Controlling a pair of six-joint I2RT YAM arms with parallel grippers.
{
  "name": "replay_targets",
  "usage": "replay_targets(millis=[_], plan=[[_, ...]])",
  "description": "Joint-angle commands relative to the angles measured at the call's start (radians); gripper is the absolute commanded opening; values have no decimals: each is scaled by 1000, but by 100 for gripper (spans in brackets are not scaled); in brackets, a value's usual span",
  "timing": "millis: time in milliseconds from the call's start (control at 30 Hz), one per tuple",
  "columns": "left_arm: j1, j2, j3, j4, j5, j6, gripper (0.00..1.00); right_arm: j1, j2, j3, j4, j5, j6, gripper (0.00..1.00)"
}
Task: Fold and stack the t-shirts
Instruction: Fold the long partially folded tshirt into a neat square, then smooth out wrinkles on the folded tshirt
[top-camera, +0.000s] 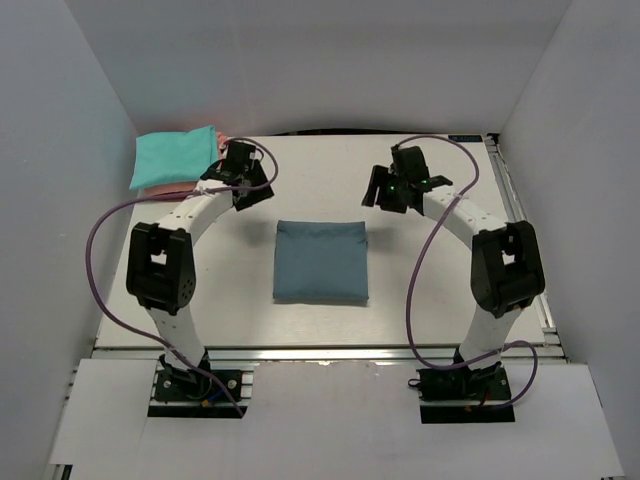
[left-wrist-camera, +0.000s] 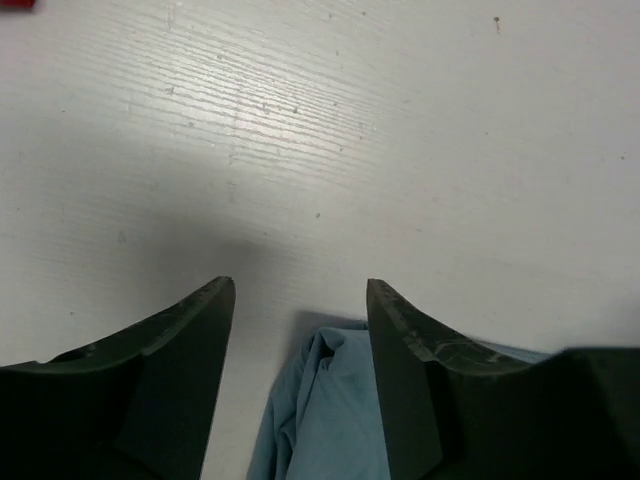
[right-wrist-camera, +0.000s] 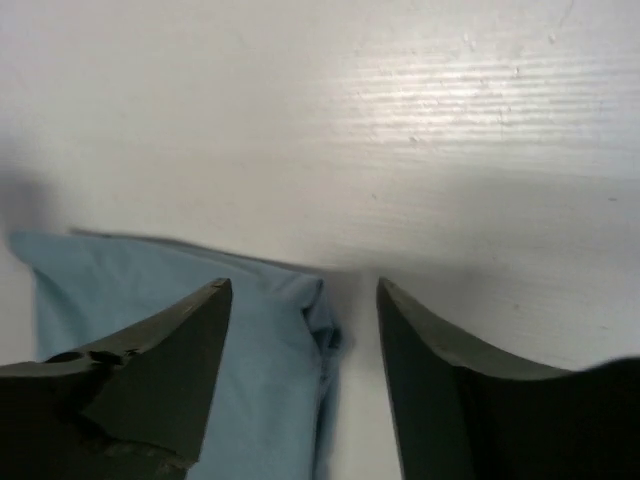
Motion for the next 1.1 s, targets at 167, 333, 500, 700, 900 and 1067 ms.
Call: replay_targets(millis=[167,333,500,700,900,1067], plan=[[8,-241,-177,103,267,-41,3,-4,-146,-35,71,-238,-43,0],[-31,-380,-498,382,454,-235,0,64,-264,-249,156,-453,3,0],[-158,-449,-575,446,402,-298,0,177,-327,-437,249,-531,92,0],[-166,-371,-567,563,332,-301,1,211,-309,-532,433,-611,174,0],[-164,-181,-549,673,330,-312,0,219,-238,-547,489,-631,175,0],[-147,-57,-518,694,309,-287,0,219,-183,-578,523,-623,157,0]])
